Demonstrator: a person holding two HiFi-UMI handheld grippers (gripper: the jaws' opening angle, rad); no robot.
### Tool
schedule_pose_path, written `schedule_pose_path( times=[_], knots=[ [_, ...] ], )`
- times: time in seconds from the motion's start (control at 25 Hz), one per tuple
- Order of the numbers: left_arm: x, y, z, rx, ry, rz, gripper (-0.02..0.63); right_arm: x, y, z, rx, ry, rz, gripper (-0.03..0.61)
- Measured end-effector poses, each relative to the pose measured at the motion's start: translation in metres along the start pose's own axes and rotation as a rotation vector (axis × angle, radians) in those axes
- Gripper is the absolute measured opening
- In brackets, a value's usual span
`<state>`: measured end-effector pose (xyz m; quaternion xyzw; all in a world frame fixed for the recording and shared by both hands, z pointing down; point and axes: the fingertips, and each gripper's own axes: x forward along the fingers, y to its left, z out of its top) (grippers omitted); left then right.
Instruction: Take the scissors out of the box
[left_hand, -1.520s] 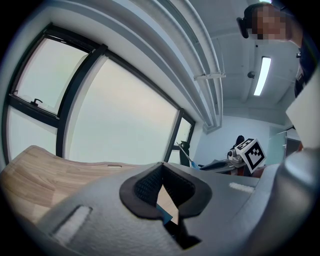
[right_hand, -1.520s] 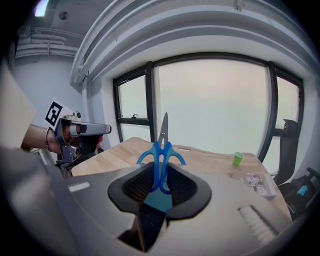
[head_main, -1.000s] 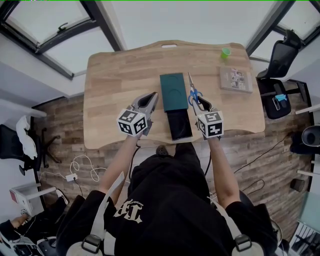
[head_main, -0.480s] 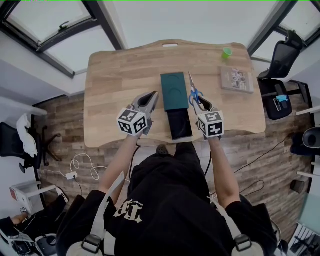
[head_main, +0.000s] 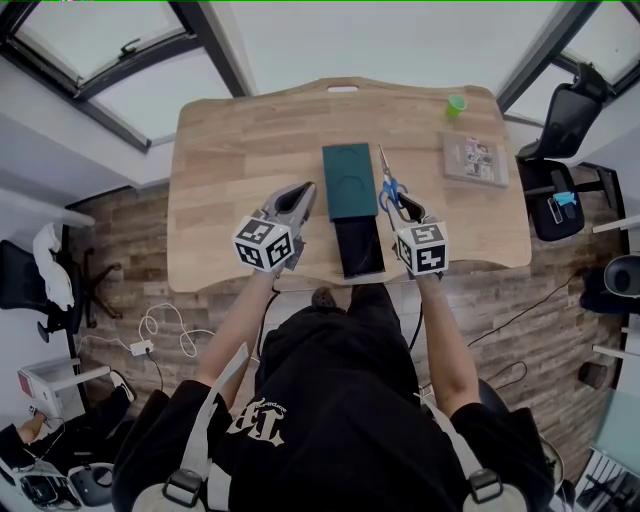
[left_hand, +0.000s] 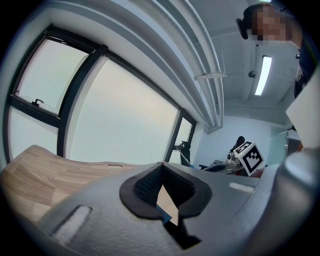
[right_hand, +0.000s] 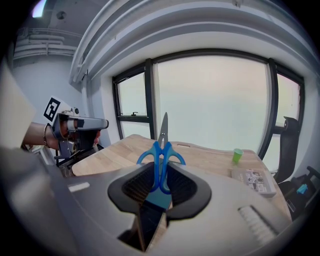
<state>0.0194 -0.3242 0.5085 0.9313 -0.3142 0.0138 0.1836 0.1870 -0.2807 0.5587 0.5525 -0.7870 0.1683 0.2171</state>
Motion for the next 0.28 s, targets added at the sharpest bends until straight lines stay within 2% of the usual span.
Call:
schedule_pose_path(
  times=[0.28],
  knots=[
    [0.0009, -0.0033, -0.0007, 0.001, -0.004, -0.001, 0.000, -0.0013, -0.0026, -0.0027, 0.001, 0.000, 0.000, 0.084]
  ],
)
